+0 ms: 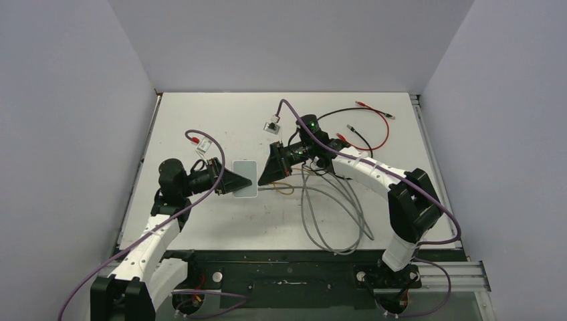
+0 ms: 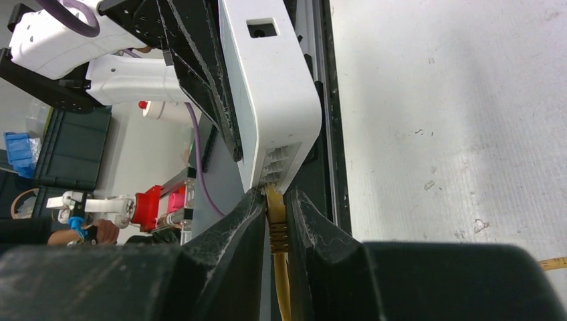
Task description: Pull the plug from the switch port
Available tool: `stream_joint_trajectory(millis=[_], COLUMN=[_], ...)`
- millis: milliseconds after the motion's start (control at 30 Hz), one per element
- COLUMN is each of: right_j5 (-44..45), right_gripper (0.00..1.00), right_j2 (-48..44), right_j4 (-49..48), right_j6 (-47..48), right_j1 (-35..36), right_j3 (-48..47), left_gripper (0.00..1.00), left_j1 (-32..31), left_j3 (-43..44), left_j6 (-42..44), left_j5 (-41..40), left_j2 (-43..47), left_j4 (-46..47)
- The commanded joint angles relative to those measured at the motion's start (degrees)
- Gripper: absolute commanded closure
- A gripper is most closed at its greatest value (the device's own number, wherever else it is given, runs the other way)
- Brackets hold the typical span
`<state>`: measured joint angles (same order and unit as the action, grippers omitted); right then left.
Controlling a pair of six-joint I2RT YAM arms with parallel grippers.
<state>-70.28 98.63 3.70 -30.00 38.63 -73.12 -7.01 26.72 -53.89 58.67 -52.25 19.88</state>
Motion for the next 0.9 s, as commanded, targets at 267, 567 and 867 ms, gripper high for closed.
stream_joint_trajectory(millis=[267, 567, 867], right_j5=[3.3, 4.5, 4.8], right_gripper=[0.95, 0.95, 0.95], right_j2=[-1.1, -2.5, -2.6], right_j4=[6.6, 9.6, 10.2], right_j6=[7.6, 10.4, 9.8], right_j1=[-0.8, -2.4, -3.1], right_j3=[-1.6, -1.7, -4.0], left_gripper=[1.0, 1.0, 1.0], left_j1=[1.1, 2.1, 2.3], left_j3=[0.7, -0.2, -0.3], left_j6=[-0.1, -0.6, 0.1], left_j5=[-3.1, -2.9, -1.3], left_j2=[1.4, 2.6, 2.5], left_j4=[1.6, 1.8, 0.9])
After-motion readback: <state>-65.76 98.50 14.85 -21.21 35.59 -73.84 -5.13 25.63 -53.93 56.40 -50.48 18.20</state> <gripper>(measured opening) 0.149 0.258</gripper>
